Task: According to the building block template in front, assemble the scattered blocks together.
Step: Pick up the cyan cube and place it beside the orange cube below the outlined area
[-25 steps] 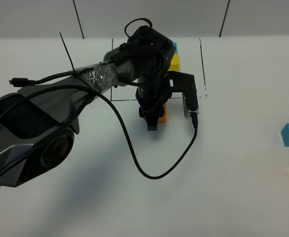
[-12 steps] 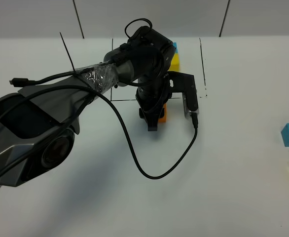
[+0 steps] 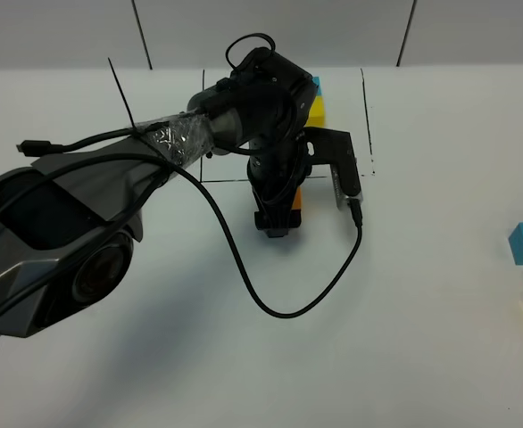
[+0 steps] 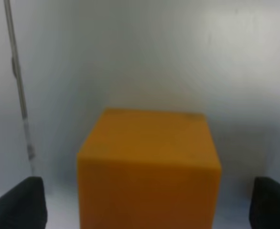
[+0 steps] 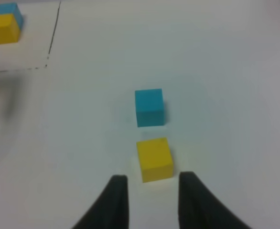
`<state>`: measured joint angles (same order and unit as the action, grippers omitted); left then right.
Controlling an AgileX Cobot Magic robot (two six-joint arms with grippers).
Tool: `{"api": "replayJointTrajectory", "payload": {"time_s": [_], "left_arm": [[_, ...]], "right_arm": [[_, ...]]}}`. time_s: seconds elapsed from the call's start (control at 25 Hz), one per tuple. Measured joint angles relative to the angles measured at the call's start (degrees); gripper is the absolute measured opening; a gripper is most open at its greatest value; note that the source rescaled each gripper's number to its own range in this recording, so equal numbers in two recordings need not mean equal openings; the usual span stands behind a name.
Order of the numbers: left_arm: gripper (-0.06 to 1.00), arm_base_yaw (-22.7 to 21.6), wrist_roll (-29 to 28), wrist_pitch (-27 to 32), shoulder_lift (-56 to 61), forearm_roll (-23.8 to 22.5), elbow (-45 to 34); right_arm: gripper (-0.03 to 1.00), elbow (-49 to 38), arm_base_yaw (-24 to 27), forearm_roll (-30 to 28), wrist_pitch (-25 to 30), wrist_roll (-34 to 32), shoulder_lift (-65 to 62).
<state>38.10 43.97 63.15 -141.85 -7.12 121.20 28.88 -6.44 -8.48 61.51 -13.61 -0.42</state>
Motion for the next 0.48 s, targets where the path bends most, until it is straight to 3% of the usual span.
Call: {"api": "replayJointTrajectory", "payload": {"time_s": [0.28,0.48], "left_arm": [[1.0,-2.92,-14.82,4.95,6.69,-3.6,0.0],[1.0,-13.59,-23.84,4.96,10.98,4.13,-1.46]], "right_arm": [[0.0,0.0,0.0,0.0,0.0,0.0,0.0],[0.0,0.0,0.0,0.0,0.0,0.0,0.0]]}}
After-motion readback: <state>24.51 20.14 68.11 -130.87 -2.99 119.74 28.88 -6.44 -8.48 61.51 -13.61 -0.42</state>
